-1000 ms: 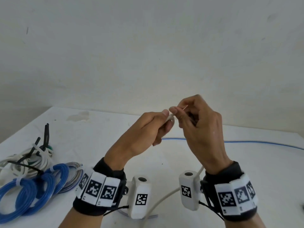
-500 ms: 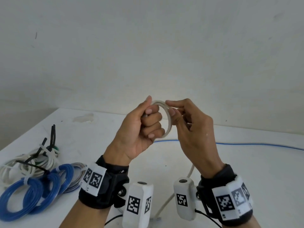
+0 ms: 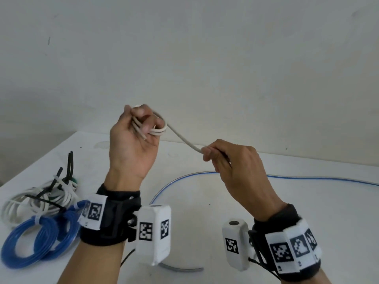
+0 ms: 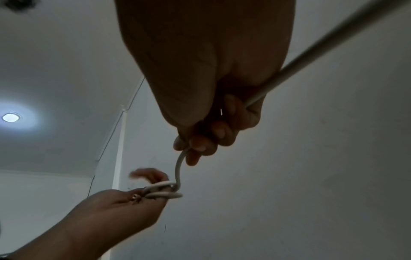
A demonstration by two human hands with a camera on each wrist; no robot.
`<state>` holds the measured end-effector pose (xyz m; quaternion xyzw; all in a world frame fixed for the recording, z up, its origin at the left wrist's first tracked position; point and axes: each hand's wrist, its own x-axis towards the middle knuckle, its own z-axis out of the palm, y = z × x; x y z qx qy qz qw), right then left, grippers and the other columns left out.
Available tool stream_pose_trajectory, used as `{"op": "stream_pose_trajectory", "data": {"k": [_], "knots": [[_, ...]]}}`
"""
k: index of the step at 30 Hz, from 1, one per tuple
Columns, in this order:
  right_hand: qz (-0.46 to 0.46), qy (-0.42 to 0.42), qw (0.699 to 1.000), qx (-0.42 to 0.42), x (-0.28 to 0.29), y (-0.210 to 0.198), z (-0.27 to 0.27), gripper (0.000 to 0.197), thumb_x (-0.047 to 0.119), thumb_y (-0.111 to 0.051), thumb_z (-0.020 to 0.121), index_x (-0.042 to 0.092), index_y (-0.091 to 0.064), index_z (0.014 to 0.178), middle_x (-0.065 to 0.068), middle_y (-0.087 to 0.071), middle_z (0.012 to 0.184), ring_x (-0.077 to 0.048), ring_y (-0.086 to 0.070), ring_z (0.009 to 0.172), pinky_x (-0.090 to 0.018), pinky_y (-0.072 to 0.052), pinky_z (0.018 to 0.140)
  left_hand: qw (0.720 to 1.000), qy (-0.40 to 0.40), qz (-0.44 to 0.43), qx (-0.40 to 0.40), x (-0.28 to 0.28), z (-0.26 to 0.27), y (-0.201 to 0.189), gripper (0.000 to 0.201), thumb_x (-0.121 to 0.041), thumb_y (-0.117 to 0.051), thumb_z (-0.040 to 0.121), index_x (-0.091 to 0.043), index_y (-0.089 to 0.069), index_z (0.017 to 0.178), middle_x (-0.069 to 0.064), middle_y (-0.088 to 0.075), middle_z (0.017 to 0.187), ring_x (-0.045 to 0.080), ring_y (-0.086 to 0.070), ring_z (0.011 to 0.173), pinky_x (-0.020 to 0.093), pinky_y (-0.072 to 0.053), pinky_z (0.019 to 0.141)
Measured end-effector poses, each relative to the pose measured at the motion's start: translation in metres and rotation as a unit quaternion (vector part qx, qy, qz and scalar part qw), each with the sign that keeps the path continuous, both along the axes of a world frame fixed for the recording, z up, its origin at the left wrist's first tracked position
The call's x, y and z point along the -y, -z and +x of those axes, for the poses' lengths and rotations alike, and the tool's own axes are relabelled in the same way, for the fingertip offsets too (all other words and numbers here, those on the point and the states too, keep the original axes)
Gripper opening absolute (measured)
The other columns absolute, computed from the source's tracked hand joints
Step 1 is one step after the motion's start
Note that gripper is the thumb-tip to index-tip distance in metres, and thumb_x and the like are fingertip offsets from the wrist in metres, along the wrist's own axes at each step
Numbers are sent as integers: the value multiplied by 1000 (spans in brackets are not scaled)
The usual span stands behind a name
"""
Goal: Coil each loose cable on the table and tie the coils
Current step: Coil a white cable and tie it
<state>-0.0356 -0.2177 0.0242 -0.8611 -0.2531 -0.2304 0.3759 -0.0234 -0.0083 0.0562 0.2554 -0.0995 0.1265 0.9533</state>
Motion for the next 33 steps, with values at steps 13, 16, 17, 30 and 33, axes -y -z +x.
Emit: {"op": "stream_pose_trajectory", "data": {"k": [13,16,17,30,33], "knots": [[-5,-56,998,-23,23,-31,-17,12,34,-76,90,27,-73,81,11,-66,69,-15,-57,64,-31,-45,58,759,-92,642,64,58,-14,25,37,-34,-34,110,-12,-41,81,-7,-45,66,14,-42,60,31,-39,61],[54,-31,998,9,30,-31,-11,15,34,-84,82,25,-72,78,14,-68,71,-14,-56,62,-21,-41,57,759,-6,650,43,62,-16,21,46,-39,-28,111,-16,-39,72,-10,-36,58,12,-34,55,30,-35,62],[77,-31,997,12,30,-29,-8,14,30,-85,81,23,-73,78,14,-68,73,-12,-55,61,-19,-39,57,769,35,638,34,64,-17,18,51,-43,-24,110,-14,-38,70,-9,-32,56,13,-30,54,31,-34,62],[220,-72,972,-28,4,-10,1,5,32,-76,84,27,-76,82,6,-73,81,-28,-59,68,-40,-48,63,854,241,457,-60,45,-16,11,47,-55,-48,97,-17,-41,70,-5,-12,53,14,-11,44,28,-30,50],[229,-46,972,-25,6,-8,5,4,26,-74,91,27,-78,90,7,-76,84,-35,-64,74,-49,-52,68,898,254,348,-85,40,-15,6,45,-49,-50,92,-22,-35,59,-11,-16,44,12,-7,41,24,-28,44]]}}
